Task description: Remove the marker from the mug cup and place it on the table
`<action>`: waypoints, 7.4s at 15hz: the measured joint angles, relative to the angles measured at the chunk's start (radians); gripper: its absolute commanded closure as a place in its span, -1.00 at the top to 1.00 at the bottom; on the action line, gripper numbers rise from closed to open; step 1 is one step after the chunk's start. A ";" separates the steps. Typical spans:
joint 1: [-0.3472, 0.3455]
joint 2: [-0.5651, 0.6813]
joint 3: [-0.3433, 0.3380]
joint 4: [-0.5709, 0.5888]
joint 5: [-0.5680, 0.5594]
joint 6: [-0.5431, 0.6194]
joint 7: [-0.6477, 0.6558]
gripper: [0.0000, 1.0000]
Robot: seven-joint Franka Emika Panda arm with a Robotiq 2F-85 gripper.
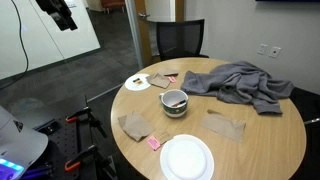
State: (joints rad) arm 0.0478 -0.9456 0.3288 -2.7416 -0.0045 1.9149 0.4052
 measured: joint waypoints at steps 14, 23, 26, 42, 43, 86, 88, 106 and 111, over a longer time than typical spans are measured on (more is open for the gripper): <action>-0.001 0.001 0.000 0.000 -0.001 0.001 0.009 1.00; -0.083 0.122 0.020 0.000 -0.001 0.185 0.263 1.00; -0.128 0.208 0.020 0.000 -0.002 0.297 0.344 1.00; -0.266 0.758 -0.061 0.163 -0.306 0.680 0.661 1.00; -0.264 0.796 -0.078 0.181 -0.330 0.697 0.664 1.00; 0.055 1.391 -0.515 0.488 -0.161 0.872 0.573 0.08; 0.048 1.413 -0.515 0.504 -0.129 0.874 0.534 0.04; 0.061 1.542 -0.552 0.597 -0.056 0.952 0.442 -0.65; 0.084 1.566 -0.567 0.621 -0.056 0.953 0.442 -0.93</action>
State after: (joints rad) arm 0.1321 0.6200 -0.2379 -2.1206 -0.0604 2.8676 0.8468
